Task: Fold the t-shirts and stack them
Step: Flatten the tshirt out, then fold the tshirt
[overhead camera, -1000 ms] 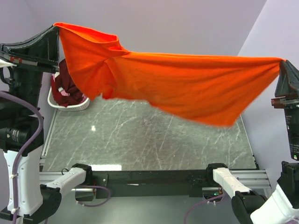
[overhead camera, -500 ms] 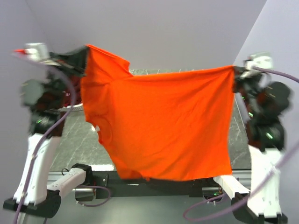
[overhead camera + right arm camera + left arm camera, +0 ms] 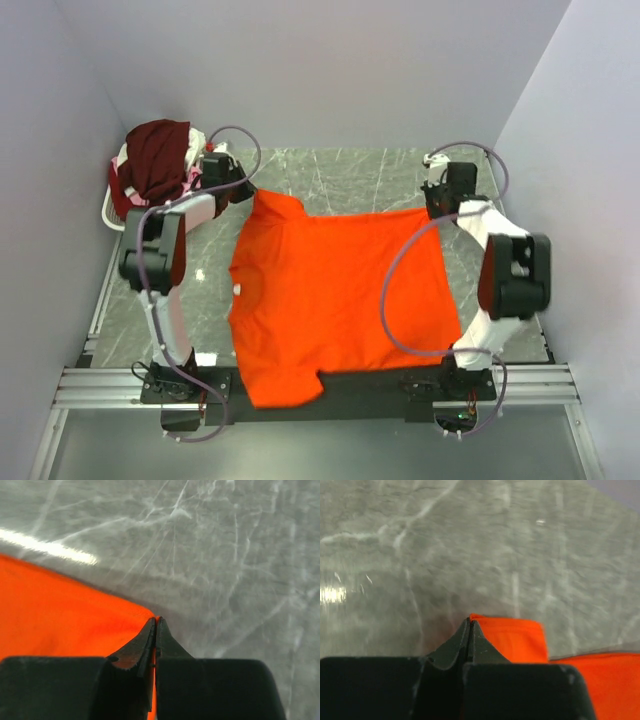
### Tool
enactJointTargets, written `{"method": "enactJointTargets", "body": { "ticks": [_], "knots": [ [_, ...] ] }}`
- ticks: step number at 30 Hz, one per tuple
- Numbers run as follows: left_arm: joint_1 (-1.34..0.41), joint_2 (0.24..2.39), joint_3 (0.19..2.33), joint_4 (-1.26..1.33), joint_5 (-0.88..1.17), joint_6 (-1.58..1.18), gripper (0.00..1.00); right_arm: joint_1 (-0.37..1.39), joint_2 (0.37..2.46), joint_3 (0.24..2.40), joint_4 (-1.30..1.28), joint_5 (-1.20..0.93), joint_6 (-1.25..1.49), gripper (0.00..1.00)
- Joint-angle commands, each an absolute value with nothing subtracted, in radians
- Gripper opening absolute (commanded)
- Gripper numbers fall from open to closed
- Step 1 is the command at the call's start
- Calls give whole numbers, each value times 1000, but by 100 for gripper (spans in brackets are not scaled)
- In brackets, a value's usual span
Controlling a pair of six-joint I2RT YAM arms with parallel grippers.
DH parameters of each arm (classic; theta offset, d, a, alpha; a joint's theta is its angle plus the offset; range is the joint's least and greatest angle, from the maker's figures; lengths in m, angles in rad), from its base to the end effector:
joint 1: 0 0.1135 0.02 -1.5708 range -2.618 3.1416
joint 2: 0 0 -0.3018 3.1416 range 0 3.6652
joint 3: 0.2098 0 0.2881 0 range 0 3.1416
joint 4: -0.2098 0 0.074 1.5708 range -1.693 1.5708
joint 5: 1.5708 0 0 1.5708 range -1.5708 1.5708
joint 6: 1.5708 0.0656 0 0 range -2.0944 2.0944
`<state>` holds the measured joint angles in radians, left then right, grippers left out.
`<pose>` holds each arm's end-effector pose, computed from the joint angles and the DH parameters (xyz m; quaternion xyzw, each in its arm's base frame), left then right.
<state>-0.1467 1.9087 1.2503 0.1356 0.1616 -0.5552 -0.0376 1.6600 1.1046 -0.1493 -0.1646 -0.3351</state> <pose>0.4929 -0.0835 0.2040 -0.1355 0.8533 -0.2371 0.4443 0.4237 -0.0052 0.2266 -0.1682 0.8895 -0.0042 0.4248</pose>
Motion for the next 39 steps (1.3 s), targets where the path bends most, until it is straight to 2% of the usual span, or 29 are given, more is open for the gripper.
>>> {"method": "enactJointTargets", "body": {
  "ticks": [1, 6, 12, 18, 24, 39],
  "knots": [
    [-120, 1997, 1460, 127, 204, -592, 0, -43, 1778, 1294, -72, -129, -350, 0],
    [-109, 2104, 1647, 63, 212, -589, 0, -43, 1927, 1416, -101, -66, -339, 0],
    [-101, 2148, 1753, 5, 248, -549, 0, -63, 1962, 1496, -100, -58, -284, 0],
    [-92, 2072, 1684, 46, 294, -545, 0, -103, 1934, 1509, -118, -152, -232, 0],
    [-92, 2026, 1597, 75, 327, -537, 0, -104, 1875, 1430, -109, -228, -224, 0],
    [-91, 1827, 1344, 156, 377, -542, 0, -112, 1761, 1284, -121, -278, -264, 0]
  ]
}}
